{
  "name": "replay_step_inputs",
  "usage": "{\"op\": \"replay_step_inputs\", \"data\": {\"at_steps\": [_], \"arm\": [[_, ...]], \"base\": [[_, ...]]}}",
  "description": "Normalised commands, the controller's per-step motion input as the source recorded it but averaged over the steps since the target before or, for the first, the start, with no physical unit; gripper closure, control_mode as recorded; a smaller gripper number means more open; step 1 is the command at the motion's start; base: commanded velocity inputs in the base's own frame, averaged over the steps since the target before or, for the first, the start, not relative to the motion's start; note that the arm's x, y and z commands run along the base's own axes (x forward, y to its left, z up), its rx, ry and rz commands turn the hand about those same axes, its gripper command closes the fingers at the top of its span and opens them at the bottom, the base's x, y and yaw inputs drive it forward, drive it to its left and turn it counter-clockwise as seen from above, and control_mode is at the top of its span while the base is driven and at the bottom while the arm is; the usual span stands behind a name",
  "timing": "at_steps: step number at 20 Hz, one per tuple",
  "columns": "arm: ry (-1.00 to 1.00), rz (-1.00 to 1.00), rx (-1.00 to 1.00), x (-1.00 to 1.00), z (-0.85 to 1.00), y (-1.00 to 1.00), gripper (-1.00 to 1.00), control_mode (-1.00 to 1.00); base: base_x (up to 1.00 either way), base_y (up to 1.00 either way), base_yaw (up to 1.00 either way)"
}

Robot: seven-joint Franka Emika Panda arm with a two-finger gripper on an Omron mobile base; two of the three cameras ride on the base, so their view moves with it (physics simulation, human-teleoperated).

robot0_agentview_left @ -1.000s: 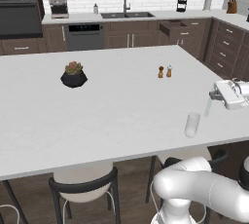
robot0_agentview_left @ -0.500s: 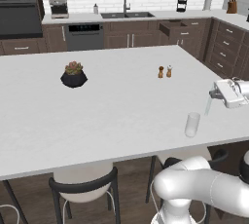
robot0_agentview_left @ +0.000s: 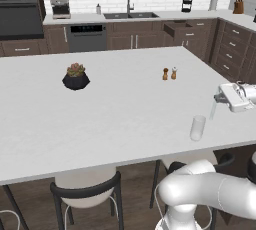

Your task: Take a straw from the drawer in front and place it inside the glass cup on the dining counter.

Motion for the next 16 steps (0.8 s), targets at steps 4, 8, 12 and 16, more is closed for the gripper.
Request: {"op": "replay_step_inputs", "data": {"at_steps": [4,8,12,16], "arm": [[0.00,0.00,0.00,0.05,-0.01,0.00,1.00,-1.00],[0.00,0.00,0.00,0.00,-0.03,0.00,1.00,-1.00],[0.00,0.00,0.00,0.00,-0.07,0.01,1.00,-1.00],[0.00,0.00,0.00,0.03,-0.10,0.03,1.00,-1.00]], "base": [[0.00,0.00,0.00],[0.00,0.00,0.00],[0.00,0.00,0.00],[0.00,0.00,0.00]]}}
